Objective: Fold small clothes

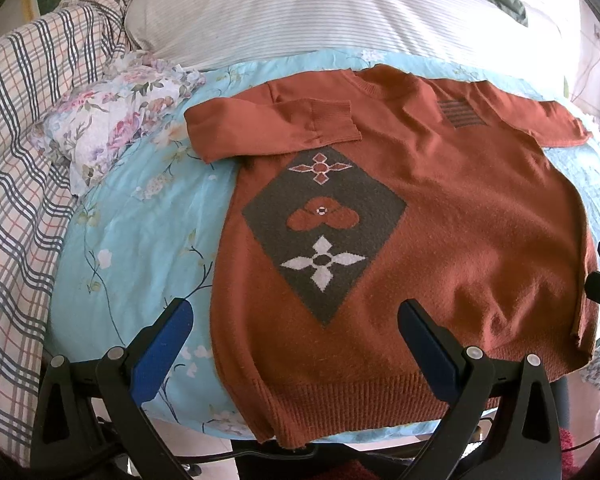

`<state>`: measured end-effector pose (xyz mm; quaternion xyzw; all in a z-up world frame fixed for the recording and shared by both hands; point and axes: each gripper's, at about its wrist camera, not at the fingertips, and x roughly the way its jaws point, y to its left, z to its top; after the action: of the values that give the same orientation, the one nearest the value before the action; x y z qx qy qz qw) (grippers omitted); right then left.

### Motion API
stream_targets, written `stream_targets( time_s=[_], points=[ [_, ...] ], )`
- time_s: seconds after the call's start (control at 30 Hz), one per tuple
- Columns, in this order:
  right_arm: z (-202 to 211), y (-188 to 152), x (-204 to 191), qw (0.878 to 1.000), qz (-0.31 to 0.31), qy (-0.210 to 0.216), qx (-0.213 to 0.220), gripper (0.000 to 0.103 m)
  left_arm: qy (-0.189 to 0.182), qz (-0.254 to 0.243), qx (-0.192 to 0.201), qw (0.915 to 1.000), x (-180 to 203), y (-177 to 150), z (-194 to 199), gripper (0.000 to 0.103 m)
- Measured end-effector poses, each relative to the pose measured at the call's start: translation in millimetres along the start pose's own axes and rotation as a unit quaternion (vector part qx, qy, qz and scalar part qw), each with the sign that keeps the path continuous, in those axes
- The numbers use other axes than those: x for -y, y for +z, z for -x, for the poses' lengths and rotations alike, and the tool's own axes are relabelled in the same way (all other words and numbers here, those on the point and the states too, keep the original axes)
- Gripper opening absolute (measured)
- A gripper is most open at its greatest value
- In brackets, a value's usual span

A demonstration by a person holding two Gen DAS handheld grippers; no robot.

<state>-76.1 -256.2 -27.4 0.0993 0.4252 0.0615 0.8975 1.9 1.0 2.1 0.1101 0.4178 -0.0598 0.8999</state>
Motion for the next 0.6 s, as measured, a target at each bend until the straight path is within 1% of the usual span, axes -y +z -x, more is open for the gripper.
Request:
stream_targets(
  time_s=[0.1,0.33,0.5,0.6],
  points=[
    [3.3,3.0,-4.9,1.000,-0.003,0.002,0.001,0.103,0.004,-0.005,-0.002,1.0000,1.9,-2.8,-1.4,0.102],
    [-2.7,3.7,4.4,1.000,-0.004,0.001,0.001,0.103,0.003,-0.006,-0.002,1.0000,2.4,-0.9,-3.8,0.102],
    [-5.6,5.0,9.5,0.999,-0.022,0.022,0.006,0.103,0.004,-0.011,-0.001,0.9999,4.8,0.9,-7.6,0.102],
    [-7.1,5.1,11.1,1.000,-0.016,0.016,0.007,0.103,0.001,-0.010,-0.002,0.9999,6.3,2.6,-11.0,0.102]
  ],
)
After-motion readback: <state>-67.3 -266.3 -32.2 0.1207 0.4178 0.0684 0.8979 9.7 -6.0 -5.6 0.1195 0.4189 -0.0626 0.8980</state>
